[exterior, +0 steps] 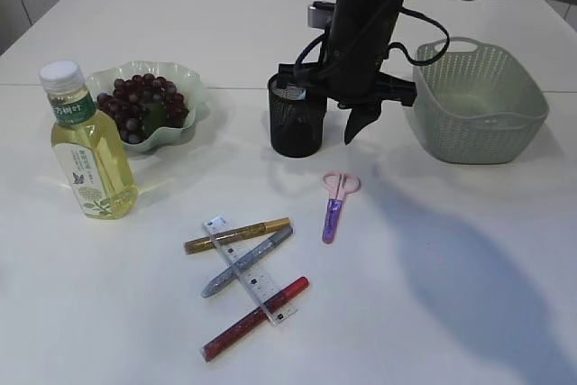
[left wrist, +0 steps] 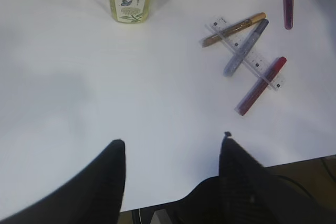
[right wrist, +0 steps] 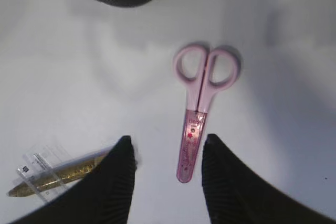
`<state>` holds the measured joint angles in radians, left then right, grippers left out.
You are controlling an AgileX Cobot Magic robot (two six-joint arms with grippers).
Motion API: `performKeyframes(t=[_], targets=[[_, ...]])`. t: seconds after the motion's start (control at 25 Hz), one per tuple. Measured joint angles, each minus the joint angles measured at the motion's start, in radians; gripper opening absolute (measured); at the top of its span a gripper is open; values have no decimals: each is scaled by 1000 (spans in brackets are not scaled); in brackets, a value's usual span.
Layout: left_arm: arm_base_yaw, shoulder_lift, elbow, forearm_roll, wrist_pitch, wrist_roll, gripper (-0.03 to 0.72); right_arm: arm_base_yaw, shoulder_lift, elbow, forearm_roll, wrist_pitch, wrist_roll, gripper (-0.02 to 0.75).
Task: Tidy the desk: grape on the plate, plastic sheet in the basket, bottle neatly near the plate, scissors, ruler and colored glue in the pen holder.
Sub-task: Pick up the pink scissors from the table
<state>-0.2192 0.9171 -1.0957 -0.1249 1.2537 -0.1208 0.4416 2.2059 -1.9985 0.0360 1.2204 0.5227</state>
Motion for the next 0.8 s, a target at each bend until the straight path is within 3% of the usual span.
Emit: performKeyframes(t=[0.8], targets=[[0, 0, 0, 2, 0, 0, 417, 0, 155, -7, -4, 2, 8, 349]])
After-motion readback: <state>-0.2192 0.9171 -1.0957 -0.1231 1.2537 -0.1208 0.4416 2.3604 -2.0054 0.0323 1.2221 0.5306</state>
